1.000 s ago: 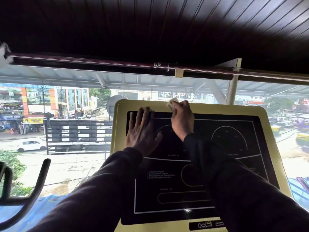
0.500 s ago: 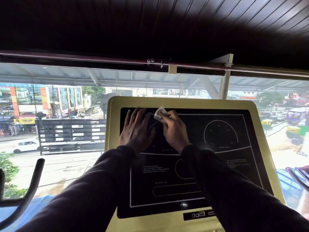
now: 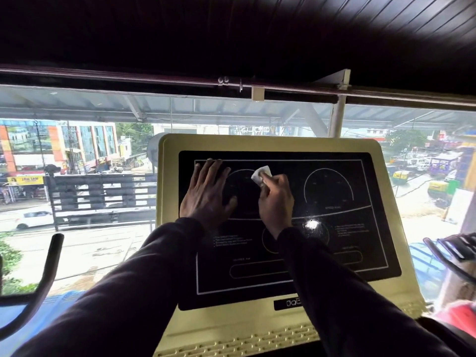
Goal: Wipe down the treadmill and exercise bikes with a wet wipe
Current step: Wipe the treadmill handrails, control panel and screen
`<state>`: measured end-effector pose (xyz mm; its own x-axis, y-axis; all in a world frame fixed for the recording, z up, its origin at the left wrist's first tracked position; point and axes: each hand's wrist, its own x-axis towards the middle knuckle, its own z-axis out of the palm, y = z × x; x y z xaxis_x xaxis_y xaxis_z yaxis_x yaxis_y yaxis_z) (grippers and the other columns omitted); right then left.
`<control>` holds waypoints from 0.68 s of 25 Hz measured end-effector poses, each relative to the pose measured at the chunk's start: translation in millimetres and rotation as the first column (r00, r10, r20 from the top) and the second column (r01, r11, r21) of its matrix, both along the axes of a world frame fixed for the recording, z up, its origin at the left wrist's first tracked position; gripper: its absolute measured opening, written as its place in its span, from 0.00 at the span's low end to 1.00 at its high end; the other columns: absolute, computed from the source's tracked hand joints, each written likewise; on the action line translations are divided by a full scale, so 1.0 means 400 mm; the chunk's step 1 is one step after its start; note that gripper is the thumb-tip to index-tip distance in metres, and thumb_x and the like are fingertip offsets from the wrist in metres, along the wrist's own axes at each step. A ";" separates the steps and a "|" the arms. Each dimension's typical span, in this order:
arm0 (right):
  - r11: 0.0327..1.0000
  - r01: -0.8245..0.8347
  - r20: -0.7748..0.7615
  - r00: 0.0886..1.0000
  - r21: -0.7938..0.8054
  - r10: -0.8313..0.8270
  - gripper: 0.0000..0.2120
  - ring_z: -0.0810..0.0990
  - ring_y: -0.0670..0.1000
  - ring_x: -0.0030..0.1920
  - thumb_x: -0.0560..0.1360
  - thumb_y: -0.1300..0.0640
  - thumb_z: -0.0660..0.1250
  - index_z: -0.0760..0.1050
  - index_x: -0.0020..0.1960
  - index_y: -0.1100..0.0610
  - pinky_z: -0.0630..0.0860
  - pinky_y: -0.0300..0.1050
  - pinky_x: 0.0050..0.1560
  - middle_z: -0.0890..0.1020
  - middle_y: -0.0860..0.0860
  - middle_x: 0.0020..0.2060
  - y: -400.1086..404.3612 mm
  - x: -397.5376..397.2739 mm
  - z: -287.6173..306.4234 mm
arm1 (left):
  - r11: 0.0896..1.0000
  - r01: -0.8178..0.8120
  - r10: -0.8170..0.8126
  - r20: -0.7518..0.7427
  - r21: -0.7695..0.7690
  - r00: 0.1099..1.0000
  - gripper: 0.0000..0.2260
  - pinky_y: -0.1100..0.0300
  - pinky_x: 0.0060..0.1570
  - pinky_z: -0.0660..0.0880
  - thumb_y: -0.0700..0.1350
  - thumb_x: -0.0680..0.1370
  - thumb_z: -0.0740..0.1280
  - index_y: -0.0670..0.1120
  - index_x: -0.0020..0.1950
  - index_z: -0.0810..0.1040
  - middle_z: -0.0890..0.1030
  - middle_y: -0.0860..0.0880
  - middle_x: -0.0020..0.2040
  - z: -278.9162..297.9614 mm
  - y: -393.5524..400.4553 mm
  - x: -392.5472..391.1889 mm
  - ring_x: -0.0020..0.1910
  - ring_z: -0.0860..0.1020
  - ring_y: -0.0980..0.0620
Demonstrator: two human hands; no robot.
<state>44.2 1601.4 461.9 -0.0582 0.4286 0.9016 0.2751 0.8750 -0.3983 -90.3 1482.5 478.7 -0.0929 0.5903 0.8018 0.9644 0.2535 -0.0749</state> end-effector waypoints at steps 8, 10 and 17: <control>0.997 0.038 0.010 0.999 -0.062 -0.038 0.16 0.72 0.45 0.41 0.75 0.68 0.66 0.79 0.61 0.59 0.67 0.34 0.37 0.76 0.54 0.46 -0.014 0.048 -0.056 | 0.999 0.029 -0.029 0.005 -0.015 1.000 0.34 0.47 0.78 0.47 0.61 0.73 0.58 0.44 0.75 0.66 0.62 0.42 0.77 -0.032 -0.008 0.011 0.78 0.54 0.43; 1.000 -0.008 0.090 0.996 -0.014 0.009 0.15 0.72 0.43 0.42 0.76 0.67 0.66 0.79 0.61 0.58 0.65 0.29 0.37 0.76 0.53 0.47 -0.043 0.037 -0.088 | 0.999 0.043 -0.043 0.002 -0.021 0.999 0.34 0.47 0.78 0.46 0.60 0.73 0.61 0.44 0.75 0.66 0.62 0.42 0.77 -0.041 -0.011 0.013 0.78 0.54 0.43; 0.987 0.044 0.008 0.999 -0.157 -0.043 0.15 0.70 0.40 0.41 0.75 0.67 0.67 0.80 0.60 0.57 0.64 0.28 0.37 0.76 0.52 0.45 -0.066 0.078 -0.138 | 0.997 0.053 -0.052 0.008 -0.060 0.999 0.38 0.47 0.78 0.45 0.62 0.71 0.64 0.43 0.76 0.65 0.60 0.42 0.77 -0.076 -0.025 0.031 0.79 0.52 0.43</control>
<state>75.5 1575.0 406.8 -0.0402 0.5673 0.8225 0.3138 0.7887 -0.5287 -78.0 1472.7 448.3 -0.0656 0.6420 0.7639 0.9769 0.1975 -0.0821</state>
